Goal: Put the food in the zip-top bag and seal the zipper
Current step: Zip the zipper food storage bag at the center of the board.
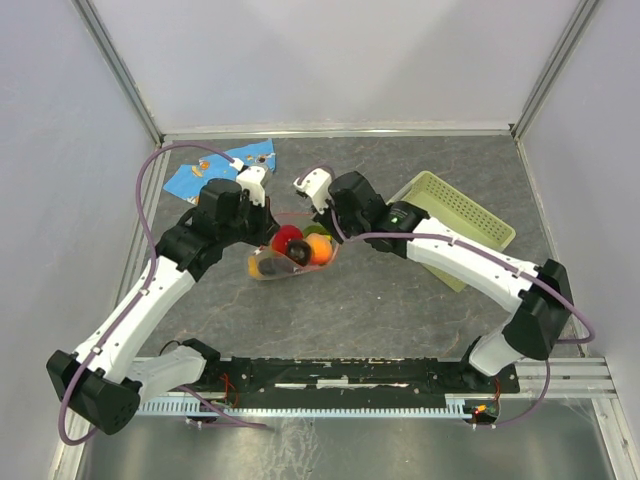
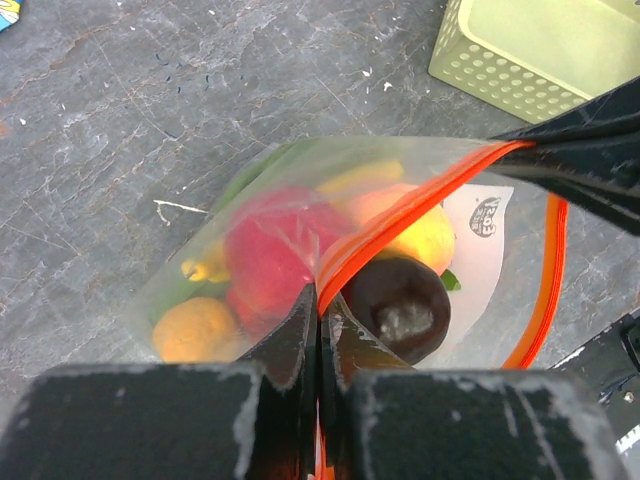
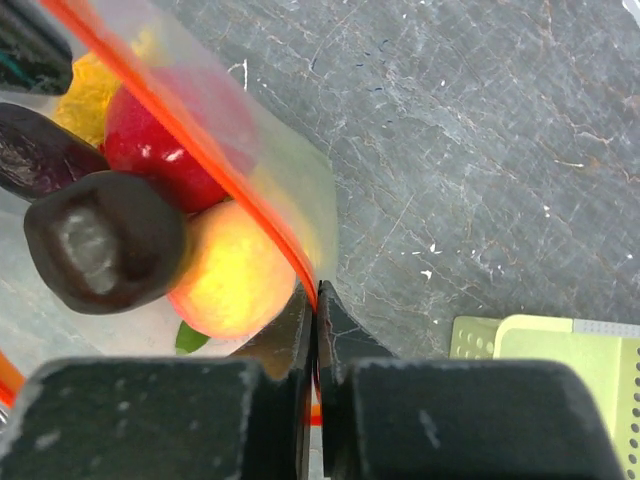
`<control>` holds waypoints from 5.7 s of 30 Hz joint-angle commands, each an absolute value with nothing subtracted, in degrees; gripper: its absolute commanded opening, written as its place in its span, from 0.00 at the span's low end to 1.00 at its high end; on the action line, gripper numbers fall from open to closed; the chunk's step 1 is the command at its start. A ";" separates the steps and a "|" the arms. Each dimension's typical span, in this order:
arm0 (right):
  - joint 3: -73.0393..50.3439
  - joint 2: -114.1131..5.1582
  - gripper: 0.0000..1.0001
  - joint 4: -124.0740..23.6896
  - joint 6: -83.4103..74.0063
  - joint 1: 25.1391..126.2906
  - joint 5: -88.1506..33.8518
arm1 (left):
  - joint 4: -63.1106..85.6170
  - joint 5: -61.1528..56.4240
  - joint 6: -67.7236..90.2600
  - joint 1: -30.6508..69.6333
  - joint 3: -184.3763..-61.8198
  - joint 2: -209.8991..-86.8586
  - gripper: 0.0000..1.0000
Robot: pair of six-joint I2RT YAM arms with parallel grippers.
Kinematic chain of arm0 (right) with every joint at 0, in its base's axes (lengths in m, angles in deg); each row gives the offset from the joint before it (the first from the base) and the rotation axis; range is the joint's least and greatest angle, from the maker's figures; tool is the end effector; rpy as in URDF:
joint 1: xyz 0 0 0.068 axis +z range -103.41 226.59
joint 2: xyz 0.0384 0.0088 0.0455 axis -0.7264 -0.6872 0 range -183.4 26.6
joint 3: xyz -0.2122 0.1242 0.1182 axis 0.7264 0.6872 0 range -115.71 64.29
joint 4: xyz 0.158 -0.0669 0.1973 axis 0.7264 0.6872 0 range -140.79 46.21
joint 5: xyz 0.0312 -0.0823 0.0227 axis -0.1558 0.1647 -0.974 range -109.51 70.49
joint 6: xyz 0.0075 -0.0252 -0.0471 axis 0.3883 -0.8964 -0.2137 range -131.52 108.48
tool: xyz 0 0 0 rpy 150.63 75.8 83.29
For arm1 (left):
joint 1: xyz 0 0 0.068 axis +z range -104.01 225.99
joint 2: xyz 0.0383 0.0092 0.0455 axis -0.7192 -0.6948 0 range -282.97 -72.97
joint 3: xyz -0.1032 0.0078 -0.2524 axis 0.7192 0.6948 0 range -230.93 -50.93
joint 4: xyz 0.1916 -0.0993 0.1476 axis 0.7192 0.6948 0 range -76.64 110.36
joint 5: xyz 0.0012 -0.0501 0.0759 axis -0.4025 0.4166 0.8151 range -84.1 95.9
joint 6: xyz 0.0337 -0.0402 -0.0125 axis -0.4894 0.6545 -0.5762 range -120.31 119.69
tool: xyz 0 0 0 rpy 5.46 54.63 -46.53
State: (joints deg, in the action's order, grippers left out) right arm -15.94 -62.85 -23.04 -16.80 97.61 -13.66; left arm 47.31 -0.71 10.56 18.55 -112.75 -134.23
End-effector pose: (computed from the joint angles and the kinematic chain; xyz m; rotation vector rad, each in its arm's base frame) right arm 0.2269 0.2747 0.3317 -1.0027 1.9942 0.3276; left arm 0.2011 -0.1091 0.3472 0.3833 2.1599 -0.5071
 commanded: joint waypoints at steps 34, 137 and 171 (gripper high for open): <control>-24.81 -55.17 0.01 -1.12 -3.96 85.98 -17.50 | -9.60 -5.10 35.95 19.47 -64.00 -100.29 0.78; -49.10 -78.46 0.20 -1.52 -48.75 94.93 -61.42 | -24.36 -11.70 14.28 19.39 -65.13 -105.97 0.03; -46.80 -73.49 0.02 -3.12 -42.02 94.93 -57.62 | -24.23 -15.67 7.49 19.36 -69.81 -109.17 0.48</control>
